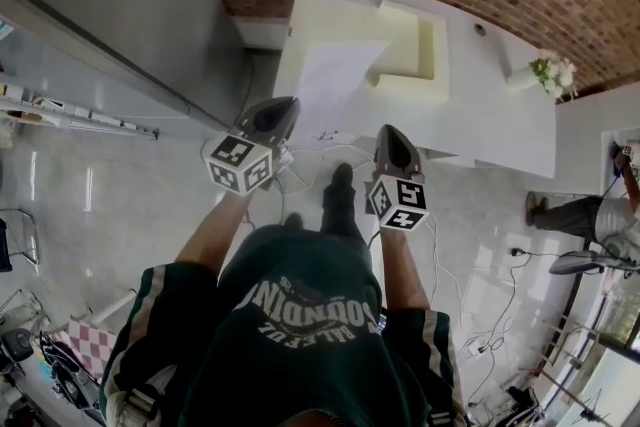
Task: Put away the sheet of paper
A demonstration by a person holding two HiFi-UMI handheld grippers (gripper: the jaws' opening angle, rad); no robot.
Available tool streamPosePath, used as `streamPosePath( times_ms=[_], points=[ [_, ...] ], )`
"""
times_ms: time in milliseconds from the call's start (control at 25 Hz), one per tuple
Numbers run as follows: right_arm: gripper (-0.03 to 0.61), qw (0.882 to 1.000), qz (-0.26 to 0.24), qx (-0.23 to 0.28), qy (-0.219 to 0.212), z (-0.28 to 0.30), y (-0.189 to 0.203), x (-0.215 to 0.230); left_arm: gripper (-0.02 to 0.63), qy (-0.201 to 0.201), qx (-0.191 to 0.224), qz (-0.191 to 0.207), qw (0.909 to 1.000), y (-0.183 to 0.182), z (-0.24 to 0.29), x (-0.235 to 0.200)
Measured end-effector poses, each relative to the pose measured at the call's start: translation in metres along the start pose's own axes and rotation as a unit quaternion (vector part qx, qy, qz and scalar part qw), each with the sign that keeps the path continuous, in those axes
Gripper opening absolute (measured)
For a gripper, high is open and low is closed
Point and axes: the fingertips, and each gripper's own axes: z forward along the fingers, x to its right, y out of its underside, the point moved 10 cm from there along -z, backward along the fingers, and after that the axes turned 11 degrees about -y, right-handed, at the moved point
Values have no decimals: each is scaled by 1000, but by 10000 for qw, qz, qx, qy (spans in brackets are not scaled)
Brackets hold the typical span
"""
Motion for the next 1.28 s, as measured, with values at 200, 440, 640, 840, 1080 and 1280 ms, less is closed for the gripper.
streamPosePath(
  times_ms=[200, 440, 640, 840, 1080, 1280],
  points=[
    [0, 9996, -81, -21, -276, 43, -29, 45, 11, -162, -15, -14, 9999, -12, 50, -2],
    [0, 9980, -178, -132, -598, 82, -58, 92, 11, -383, 0, -138, 9992, -24, 99, -1],
    [0, 9953, -210, -188, -924, 109, -73, 123, 11, -671, -4, -237, 9975, -31, 129, -4],
    [0, 9930, -168, -311, -1130, 129, -74, 147, 11, -846, -33, -342, 9958, -37, 150, 1],
    [0, 9912, -59, -398, -1263, 147, -70, 162, 11, -967, 45, -627, 9933, -45, 168, -5],
    [0, 9903, -52, -474, -1307, 164, -69, 165, 11, -906, 38, -858, 9922, -46, 181, -16]
  ],
)
